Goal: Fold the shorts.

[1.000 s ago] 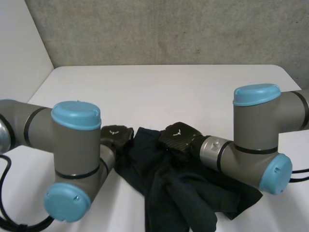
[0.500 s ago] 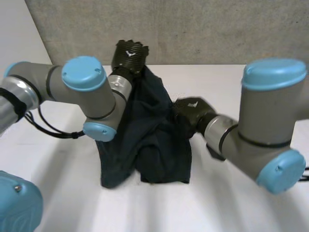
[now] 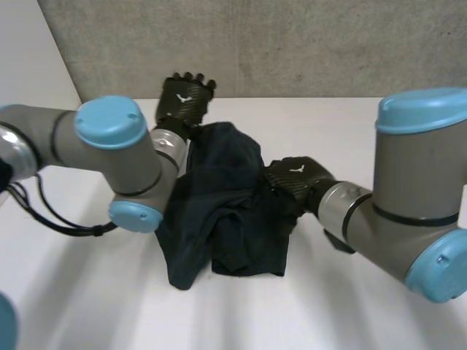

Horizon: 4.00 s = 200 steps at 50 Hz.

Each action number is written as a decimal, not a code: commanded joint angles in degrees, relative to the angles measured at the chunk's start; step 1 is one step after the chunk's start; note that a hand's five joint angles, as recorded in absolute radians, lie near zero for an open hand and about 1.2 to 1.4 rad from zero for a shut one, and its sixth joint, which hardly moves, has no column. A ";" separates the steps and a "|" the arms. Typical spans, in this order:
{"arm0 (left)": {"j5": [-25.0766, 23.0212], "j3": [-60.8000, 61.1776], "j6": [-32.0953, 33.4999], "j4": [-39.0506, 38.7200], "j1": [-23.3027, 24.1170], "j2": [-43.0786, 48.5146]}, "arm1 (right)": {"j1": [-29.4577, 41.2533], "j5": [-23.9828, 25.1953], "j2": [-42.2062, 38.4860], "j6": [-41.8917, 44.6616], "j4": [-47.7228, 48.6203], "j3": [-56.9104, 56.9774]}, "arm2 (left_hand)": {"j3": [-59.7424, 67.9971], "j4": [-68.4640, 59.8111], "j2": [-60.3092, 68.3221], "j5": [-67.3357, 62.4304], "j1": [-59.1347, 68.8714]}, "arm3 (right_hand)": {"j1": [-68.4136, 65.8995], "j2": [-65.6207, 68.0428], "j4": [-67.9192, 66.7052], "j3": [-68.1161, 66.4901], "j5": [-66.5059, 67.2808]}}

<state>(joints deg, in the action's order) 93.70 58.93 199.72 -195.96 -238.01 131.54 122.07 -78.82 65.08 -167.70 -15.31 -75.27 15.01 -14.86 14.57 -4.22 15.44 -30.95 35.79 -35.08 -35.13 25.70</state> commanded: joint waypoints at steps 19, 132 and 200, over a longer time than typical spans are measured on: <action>0.34 16.04 -16.19 24.31 -11.95 -13.94 | -1.13 10.79 -16.63 19.61 16.54 20.76 | -4.12 3.97 -3.68 3.33 -4.55 | 20.95 -25.79 25.08 25.13 -25.70; 2.01 43.08 11.31 -1.26 -4.92 -28.44 | -1.48 1.30 0.22 11.08 18.74 -9.18 | 64.99 -65.14 65.43 -65.78 64.56 | -49.05 44.21 -44.92 -44.87 44.30; 1.84 46.80 5.95 -1.17 -8.09 -35.04 | 9.68 -15.13 1.72 -17.93 21.19 -26.06 | 64.99 -65.14 65.43 -65.78 64.56 | -3.86 -0.98 0.27 0.32 -0.89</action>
<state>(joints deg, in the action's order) 95.54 105.82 205.73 -197.14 -246.11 96.43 130.88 -92.44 70.42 -187.24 3.06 -101.94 68.37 -68.84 68.83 -55.61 66.18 -25.86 30.42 -30.41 -30.49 19.10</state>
